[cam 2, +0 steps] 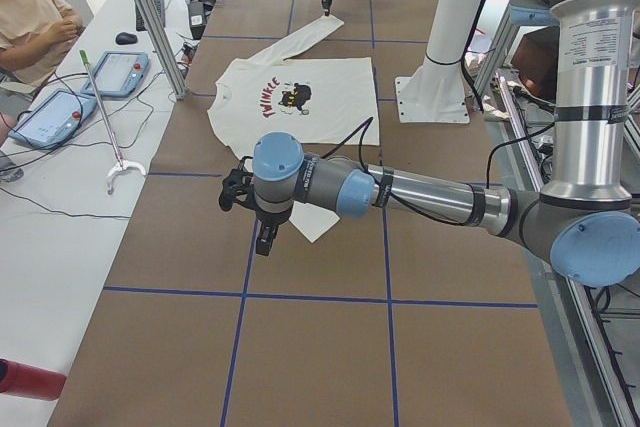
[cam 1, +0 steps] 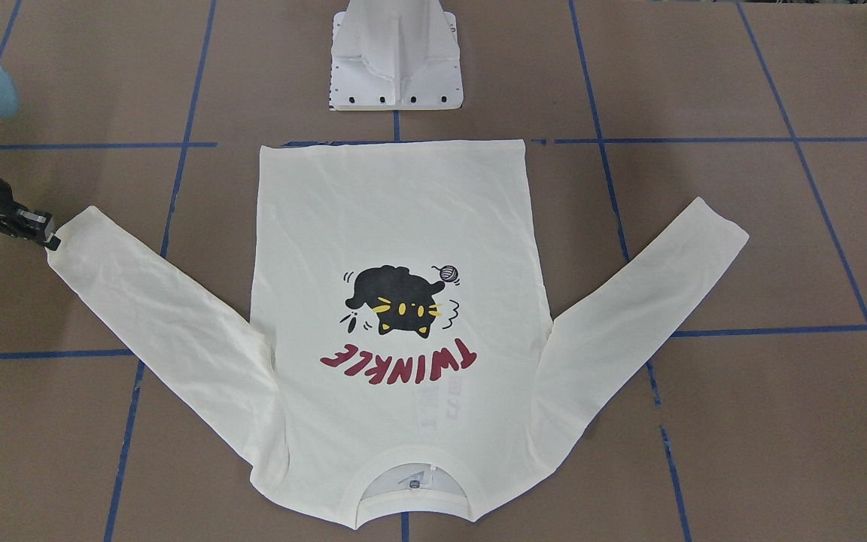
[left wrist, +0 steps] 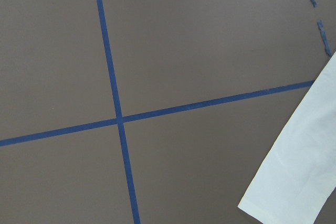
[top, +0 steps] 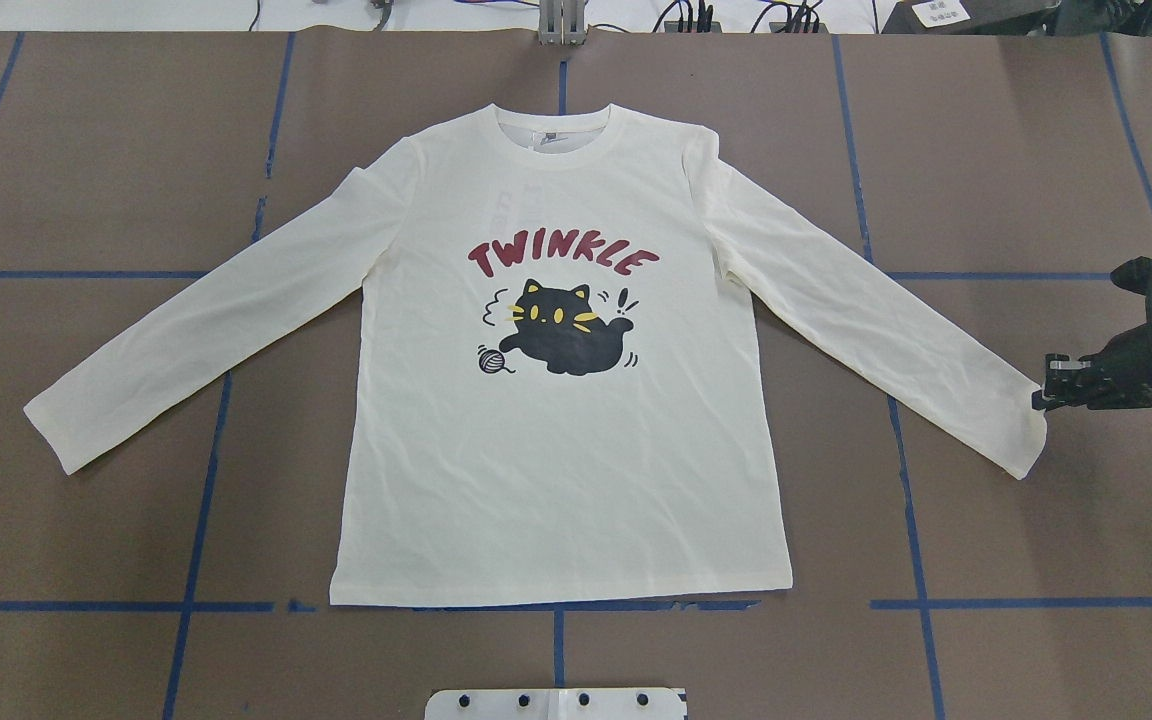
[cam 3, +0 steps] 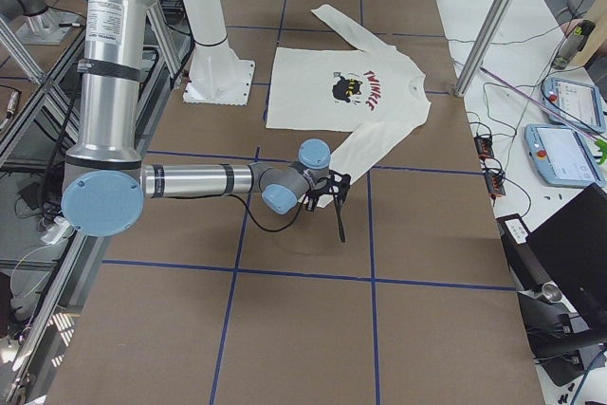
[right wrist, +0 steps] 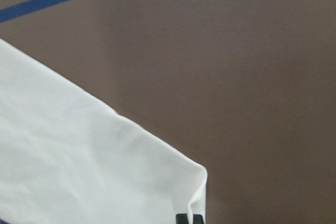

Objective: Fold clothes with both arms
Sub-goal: 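Grasp the sleeve cuff with the right gripper and fold it across the chest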

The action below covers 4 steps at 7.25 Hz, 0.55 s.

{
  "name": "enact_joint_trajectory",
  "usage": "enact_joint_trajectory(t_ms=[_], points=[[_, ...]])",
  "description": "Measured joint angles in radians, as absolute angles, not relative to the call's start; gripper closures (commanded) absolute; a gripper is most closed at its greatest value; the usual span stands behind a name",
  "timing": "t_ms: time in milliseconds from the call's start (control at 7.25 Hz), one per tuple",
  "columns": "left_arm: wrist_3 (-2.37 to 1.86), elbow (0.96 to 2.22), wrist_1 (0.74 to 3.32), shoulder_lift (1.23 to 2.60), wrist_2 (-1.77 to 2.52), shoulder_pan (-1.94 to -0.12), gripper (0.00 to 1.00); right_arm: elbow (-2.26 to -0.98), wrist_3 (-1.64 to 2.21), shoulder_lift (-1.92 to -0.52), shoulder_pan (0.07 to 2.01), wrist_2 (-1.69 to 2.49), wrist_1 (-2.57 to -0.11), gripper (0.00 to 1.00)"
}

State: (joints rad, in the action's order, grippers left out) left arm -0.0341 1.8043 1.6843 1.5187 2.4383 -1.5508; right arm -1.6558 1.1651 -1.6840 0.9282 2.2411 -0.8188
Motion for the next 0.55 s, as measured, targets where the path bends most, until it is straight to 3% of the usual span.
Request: enact_joint_trajectory(t_ms=[276,551], points=[[-0.035,1.81,1.684,1.519,2.459,-1.551,0.0,-1.69,1.373,-1.538,0.857,2.229,-0.849,1.0],[-0.034,1.81,1.685,1.52,2.47,-1.549,0.0,-1.642,1.533,-1.188,0.777,2.152,-1.08,1.0]])
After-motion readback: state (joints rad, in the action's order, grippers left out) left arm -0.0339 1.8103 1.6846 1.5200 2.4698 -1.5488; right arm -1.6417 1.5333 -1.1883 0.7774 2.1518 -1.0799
